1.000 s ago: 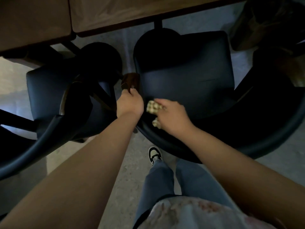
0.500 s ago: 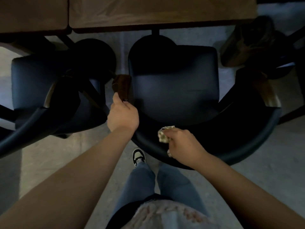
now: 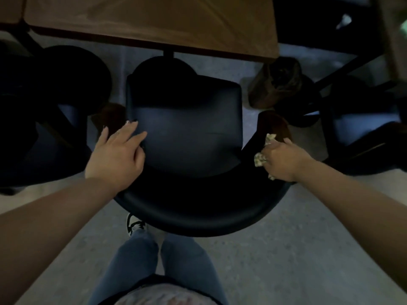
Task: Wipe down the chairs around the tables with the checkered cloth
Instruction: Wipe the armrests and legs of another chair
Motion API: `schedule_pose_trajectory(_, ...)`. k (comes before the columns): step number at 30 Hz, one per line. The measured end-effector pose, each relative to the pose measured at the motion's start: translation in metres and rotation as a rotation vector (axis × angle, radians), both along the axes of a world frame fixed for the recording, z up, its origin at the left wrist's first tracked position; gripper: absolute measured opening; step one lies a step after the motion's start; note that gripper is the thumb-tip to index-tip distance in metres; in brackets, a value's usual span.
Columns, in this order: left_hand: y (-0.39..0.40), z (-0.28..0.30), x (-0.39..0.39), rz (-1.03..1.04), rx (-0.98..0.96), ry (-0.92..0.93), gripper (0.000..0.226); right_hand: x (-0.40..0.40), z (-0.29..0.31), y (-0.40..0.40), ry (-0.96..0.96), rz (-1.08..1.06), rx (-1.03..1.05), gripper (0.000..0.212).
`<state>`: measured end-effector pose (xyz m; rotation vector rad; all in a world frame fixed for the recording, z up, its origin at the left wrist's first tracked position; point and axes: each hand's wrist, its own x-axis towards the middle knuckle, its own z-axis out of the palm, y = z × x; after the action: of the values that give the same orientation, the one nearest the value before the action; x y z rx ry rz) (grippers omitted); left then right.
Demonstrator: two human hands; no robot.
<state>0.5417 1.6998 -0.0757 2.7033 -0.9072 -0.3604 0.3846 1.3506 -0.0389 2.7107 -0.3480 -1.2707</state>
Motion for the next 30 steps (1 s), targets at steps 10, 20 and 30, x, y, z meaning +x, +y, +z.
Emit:
schedule_pose_trajectory(10,0.012,0.004,0.029,-0.336,0.249,0.230,0.038,-0.009,-0.004,0.004,-0.114,-0.030,0.143,0.024)
schedule_pose_trajectory(20,0.015,0.007,0.047,-0.508,0.313,0.197,0.036,-0.031,0.011,0.130,-0.246,-0.121,0.267,0.028)
schedule_pose_trajectory(30,0.019,0.010,0.045,-0.386,0.130,0.233,0.052,0.048,-0.007,0.277,-0.626,-0.605,0.532,0.035)
